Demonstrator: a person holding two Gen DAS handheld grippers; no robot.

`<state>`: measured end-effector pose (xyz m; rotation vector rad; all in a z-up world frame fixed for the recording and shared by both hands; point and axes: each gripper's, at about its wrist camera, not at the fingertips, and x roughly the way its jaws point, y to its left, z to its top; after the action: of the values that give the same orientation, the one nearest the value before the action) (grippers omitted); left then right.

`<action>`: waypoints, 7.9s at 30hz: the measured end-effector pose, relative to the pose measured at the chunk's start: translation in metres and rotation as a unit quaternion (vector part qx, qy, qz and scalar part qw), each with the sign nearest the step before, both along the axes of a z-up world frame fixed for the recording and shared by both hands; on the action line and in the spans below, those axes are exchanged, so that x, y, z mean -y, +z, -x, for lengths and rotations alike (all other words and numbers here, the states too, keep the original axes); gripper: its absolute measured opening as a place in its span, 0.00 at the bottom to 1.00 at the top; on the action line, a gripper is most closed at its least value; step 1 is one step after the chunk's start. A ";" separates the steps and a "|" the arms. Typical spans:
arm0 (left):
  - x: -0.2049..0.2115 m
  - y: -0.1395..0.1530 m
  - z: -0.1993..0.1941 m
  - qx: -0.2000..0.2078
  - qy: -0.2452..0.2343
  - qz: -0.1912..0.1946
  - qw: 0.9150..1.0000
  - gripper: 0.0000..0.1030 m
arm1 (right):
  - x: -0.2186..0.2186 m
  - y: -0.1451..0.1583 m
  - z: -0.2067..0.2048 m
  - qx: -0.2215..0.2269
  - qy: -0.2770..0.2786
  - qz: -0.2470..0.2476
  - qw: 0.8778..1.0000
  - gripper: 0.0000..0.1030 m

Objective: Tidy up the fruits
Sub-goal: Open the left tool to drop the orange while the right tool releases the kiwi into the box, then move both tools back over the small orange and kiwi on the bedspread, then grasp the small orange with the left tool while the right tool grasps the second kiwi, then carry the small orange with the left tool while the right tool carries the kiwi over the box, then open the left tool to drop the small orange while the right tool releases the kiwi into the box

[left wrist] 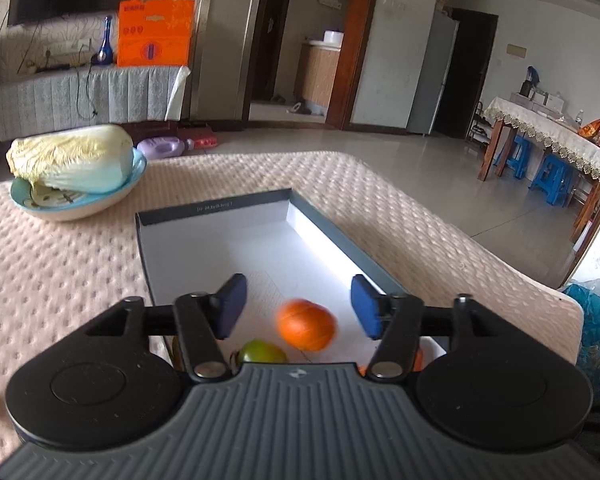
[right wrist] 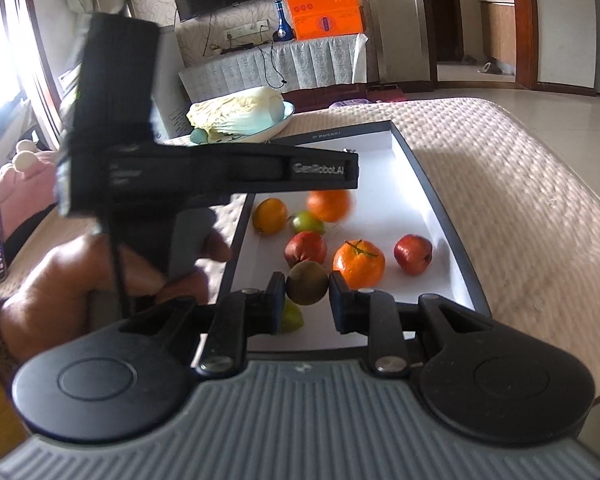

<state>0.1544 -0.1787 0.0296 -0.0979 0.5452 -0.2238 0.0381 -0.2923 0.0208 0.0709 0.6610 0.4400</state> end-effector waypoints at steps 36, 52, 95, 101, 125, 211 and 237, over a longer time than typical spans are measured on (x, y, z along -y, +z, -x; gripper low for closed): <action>-0.147 0.050 0.171 0.023 0.171 -0.028 0.985 0.69 | -0.024 0.011 -0.035 0.044 -0.102 -0.058 0.992 0.40; -0.218 0.037 0.179 -0.001 0.235 -0.025 0.972 0.69 | -0.108 0.008 -0.011 0.064 0.020 -0.032 0.997 0.40; -0.263 -0.043 0.092 -0.066 0.220 0.024 0.973 0.44 | -0.227 -0.039 -0.030 0.050 0.158 0.075 0.983 0.38; -0.261 -0.043 0.092 -0.064 0.215 0.019 0.974 0.39 | -0.235 -0.042 -0.030 0.054 0.160 0.079 0.982 0.39; -0.248 -0.033 0.091 -0.068 0.224 0.008 0.972 0.37 | -0.218 -0.028 -0.025 0.047 0.161 0.065 0.984 0.25; -0.002 0.007 0.036 -0.003 0.031 -0.021 0.999 0.37 | 0.024 0.025 0.028 0.073 0.007 0.010 0.997 0.25; -0.005 0.013 0.022 0.024 0.052 -0.009 0.998 0.56 | 0.020 0.007 -0.007 0.056 -0.007 0.022 0.998 0.25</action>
<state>0.1328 -0.1737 0.0427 -0.1037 0.4920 -0.1195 0.0449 -0.3126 0.0278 0.0091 0.5595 0.4124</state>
